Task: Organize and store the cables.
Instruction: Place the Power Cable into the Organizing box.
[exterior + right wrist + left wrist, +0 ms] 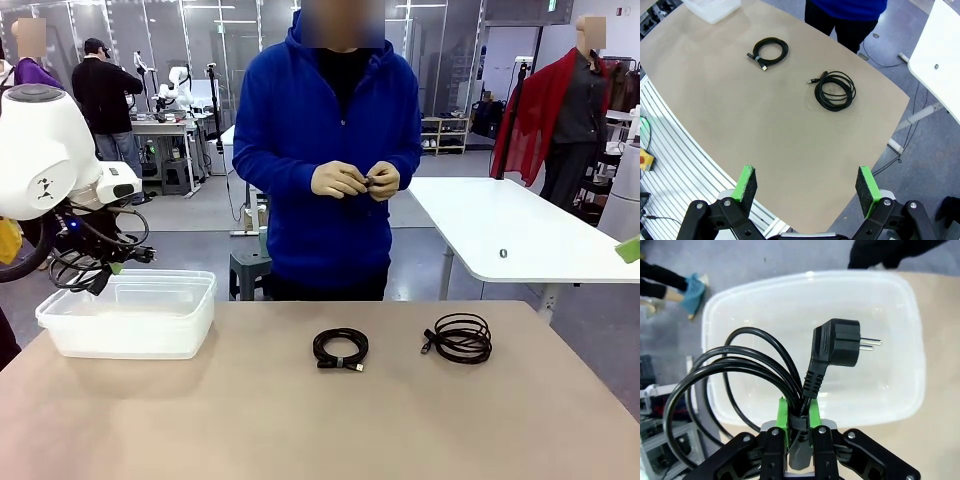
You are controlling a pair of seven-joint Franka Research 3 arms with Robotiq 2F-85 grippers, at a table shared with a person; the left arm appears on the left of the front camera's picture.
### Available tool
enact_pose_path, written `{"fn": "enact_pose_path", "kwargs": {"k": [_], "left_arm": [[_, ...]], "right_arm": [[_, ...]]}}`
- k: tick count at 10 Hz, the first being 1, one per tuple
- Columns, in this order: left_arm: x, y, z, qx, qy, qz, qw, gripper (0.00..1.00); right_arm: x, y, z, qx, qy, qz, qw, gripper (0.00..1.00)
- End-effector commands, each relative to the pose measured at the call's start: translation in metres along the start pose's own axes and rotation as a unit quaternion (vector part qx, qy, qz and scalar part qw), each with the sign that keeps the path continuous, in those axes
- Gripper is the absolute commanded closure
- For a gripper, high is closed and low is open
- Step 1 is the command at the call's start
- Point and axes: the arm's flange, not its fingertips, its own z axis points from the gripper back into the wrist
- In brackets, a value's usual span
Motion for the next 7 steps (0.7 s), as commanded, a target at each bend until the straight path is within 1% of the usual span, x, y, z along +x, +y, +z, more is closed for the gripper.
{"fn": "enact_pose_path", "kwargs": {"k": [1, 5, 7], "left_arm": [[0.021, 0.008, -0.014, 0.018, 0.003, 0.04, 0.999, 0.81], [0.039, 0.016, -0.048, 0.02, 0.024, 0.068, 0.997, 0.81], [0.04, 0.017, -0.064, 0.027, 0.045, 0.079, 0.996, 0.81]], "right_arm": [[0.0, 0.0, 0.0, 0.0, 0.001, 0.0, 1.0, 0.0], [0.0, 0.0, 0.0, 0.0, 0.001, 0.0, 1.0, 0.0], [0.0, 0.0, 0.0, 0.0, 0.001, 0.0, 1.0, 0.0]]}}
